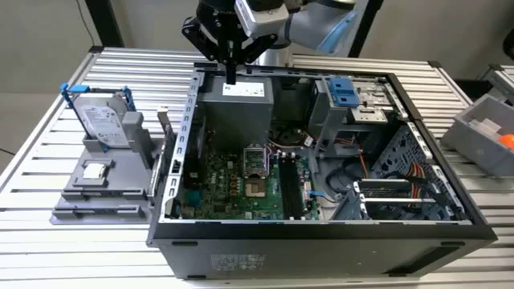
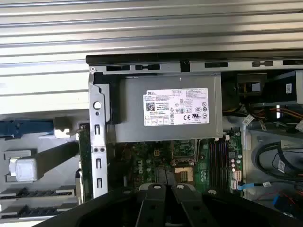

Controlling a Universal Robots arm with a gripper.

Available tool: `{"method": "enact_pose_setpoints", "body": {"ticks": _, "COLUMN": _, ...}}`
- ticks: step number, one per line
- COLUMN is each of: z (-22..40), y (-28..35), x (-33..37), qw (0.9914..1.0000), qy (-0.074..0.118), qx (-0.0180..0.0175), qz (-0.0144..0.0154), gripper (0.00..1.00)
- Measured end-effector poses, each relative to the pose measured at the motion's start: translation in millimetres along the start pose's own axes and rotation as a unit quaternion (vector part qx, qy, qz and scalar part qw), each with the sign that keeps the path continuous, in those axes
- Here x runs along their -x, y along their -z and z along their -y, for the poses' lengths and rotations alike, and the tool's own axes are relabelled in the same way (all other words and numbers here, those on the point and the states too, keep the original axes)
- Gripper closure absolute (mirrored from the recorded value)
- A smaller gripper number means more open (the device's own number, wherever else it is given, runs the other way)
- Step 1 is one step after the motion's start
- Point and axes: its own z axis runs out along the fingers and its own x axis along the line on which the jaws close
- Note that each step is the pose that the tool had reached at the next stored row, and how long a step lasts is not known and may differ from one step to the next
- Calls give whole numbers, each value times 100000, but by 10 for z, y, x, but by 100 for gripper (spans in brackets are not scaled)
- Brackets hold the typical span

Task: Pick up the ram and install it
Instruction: 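Reach for the ram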

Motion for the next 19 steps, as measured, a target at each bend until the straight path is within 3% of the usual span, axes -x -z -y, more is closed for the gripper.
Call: {"method": "enact_pose_setpoints", "body": {"ticks": 19, "z": 2, "y": 1, "x": -26, "qw": 100000, "qy": -2, "qx": 2, "qz": 14, "gripper": 100}}
